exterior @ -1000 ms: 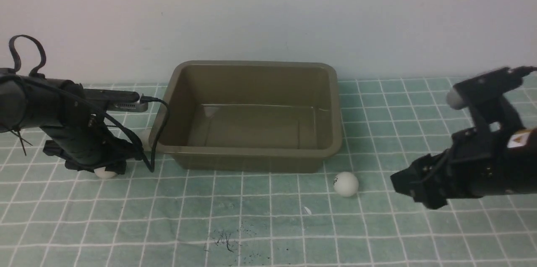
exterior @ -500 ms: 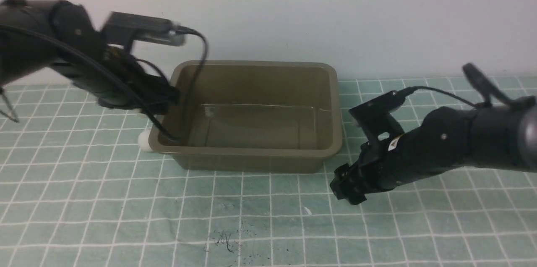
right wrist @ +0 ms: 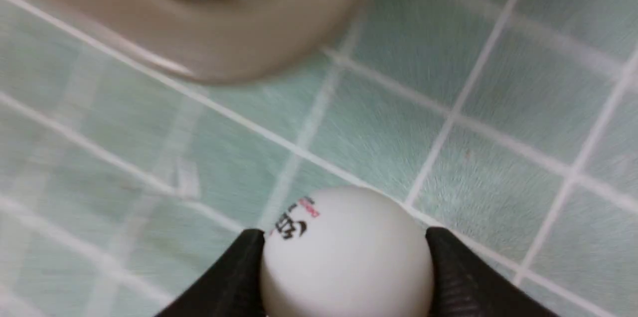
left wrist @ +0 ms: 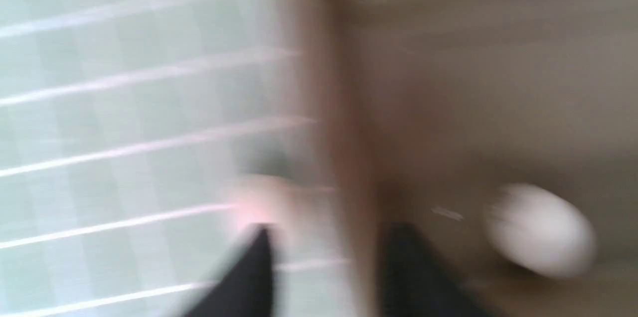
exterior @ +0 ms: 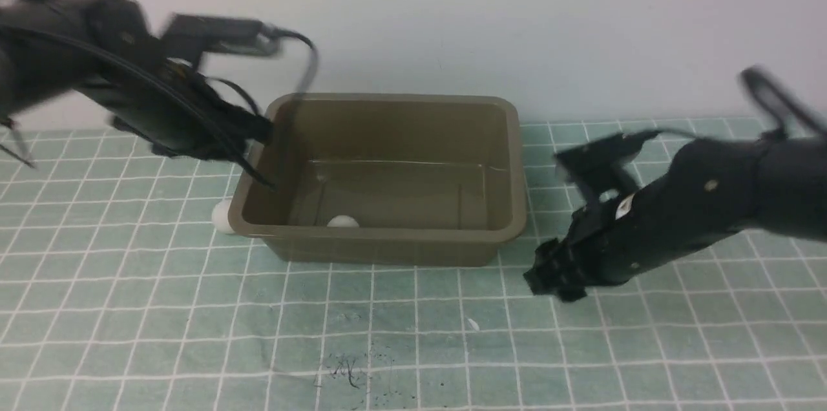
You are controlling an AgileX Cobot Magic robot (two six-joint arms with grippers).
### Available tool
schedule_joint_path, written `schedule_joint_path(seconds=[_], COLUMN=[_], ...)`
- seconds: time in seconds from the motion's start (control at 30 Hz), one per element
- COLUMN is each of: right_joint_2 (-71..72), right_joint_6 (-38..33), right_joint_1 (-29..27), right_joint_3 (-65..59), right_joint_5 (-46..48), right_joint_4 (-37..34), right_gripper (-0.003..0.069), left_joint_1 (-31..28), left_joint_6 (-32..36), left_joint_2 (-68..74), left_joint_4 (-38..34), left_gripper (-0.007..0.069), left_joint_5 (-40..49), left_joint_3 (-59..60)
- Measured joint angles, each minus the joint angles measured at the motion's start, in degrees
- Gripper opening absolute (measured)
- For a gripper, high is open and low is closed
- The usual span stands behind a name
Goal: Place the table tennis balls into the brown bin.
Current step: 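Release the ping pong ball into the bin and lift the gripper away, then reach for and grasp a ping pong ball on the table beside the basket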
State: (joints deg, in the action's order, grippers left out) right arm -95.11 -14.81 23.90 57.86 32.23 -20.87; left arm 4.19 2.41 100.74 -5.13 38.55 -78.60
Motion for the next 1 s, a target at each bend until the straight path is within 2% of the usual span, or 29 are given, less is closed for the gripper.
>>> schedule_joint_path(seconds=[0.07, 0.17, 0.23, 0.33, 0.47, 0.5, 0.53, 0.57, 0.63, 0.7, 0.73, 0.77, 0.8, 0.83, 0.93, 1.0], right_joint_2=[3.8, 3.2, 0.3, -6.0, -11.9, -12.1, -11.8, -11.8, -8.7, -4.3, -4.3, 0.2, 2.1, 9.2, 20.1, 26.5], right_joint_6=[-0.1, -0.8, -0.9, -0.7, 1.9, 2.4, 4.0, 4.0, 6.3, 8.7, 9.0, 11.3, 12.2, 16.0, 23.4, 27.4], right_joint_1=[0.7, 1.8, 2.1, 2.2, 2.2, 2.2, 2.2, 2.2, 2.2, 2.2, 2.2, 2.2, 2.2, 2.2, 2.2, 2.2], right_joint_3=[1.6, 7.2, 13.5, 23.3, 34.2, 35.9, 38.1, 38.1, 40.0, 40.0, 39.9, 38.5, 37.6, 33.1, 22.8, 16.4], right_joint_5=[-1.0, -2.4, -2.2, 0.8, 9.3, 10.7, 13.5, 13.5, 16.3, 19.3, 19.6, 21.6, 22.2, 23.2, 23.1, 22.8], right_joint_4=[-2.5, -3.9, -4.2, -4.1, -1.5, -0.6, 1.5, 1.5, 6.5, 11.9, 12.4, 17.1, 18.9, 25.2, 32.8, 34.9], right_gripper=[0.0360, 0.0360, 0.0360, 0.0394, 0.0536, 0.0541, 0.0540, 0.0540, 0.0472, 0.0367, 0.0355, 0.0244, 0.0200, 0.0071, 0.0004, -0.0006], left_joint_1=[-4.9, -7.9, -8.8, -8.6, -7.6, -7.4, -7.1, -7.0, -6.8, -6.7, -6.7, -6.7, -6.7, -6.7, -6.7, -6.6], left_joint_6=[0.0, 2.4, 6.2, 12.0, 19.5, 20.4, 22.5, 22.7, 24.0, 24.2, 24.2, 24.0, 23.9, 23.9, 21.3, 19.8], left_joint_2=[-0.4, 1.2, 4.1, 8.4, 13.2, 13.7, 14.9, 15.1, 16.6, 17.5, 17.6, 17.9, 18.0, 18.0, 15.6, 12.6], left_joint_4=[-0.3, -1.9, -4.6, -9.6, -17.5, -18.6, -20.7, -21.0, -22.8, -23.1, -23.1, -23.0, -23.0, -21.8, -16.8, -15.5], left_gripper=[0.0033, 0.0015, 0.0041, 0.0148, 0.0389, 0.0424, 0.0507, 0.0516, 0.0575, 0.0560, 0.0560, 0.0481, 0.0451, 0.0323, 0.0352, 0.0352], left_joint_5=[0.0, 0.7, 1.5, 1.8, 1.1, 0.7, -1.0, -1.3, -3.6, -5.0, -5.0, -5.3, -5.5, -5.1, -0.3, 2.2], left_joint_3=[-0.4, -0.4, -0.4, -0.4, -0.4, -0.4, -0.4, -0.4, -0.4, -0.4, -0.4, -0.4, -0.4, -0.9, -4.0, -6.2])
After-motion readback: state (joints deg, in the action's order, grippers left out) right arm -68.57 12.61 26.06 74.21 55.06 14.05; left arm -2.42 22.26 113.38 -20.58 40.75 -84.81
